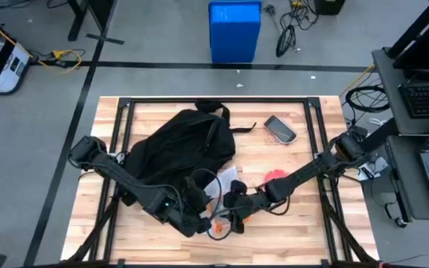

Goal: Unpack backpack
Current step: Put the black earphone into the orange zip bag, then put the pink medicine organizer into the orange zip bag

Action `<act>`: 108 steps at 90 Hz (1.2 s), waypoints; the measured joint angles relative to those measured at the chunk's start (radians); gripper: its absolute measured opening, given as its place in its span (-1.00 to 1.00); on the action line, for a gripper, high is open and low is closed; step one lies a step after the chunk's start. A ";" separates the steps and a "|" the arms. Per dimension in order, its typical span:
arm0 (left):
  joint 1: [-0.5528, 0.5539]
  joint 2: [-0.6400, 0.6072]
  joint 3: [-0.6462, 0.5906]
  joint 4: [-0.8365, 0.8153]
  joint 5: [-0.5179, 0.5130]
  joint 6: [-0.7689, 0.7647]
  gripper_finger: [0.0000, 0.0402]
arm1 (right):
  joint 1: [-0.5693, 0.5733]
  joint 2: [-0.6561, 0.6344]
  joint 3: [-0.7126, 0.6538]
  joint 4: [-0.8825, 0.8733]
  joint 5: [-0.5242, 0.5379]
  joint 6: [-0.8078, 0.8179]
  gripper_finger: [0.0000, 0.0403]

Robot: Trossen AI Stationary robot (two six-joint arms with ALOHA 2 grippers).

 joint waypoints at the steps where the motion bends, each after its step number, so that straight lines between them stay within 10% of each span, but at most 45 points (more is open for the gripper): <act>1: 0.000 0.000 0.000 0.000 0.000 0.000 -1.00 | -0.001 -0.002 0.000 -0.011 0.003 0.009 0.08; 47: 0.000 0.000 0.000 -0.005 0.001 0.000 -1.00 | 0.066 -0.222 0.002 -0.417 0.298 0.214 0.06; 108: 0.004 0.000 0.000 -0.007 0.002 0.018 -1.00 | 0.283 -0.293 0.001 -0.949 0.238 0.470 -0.05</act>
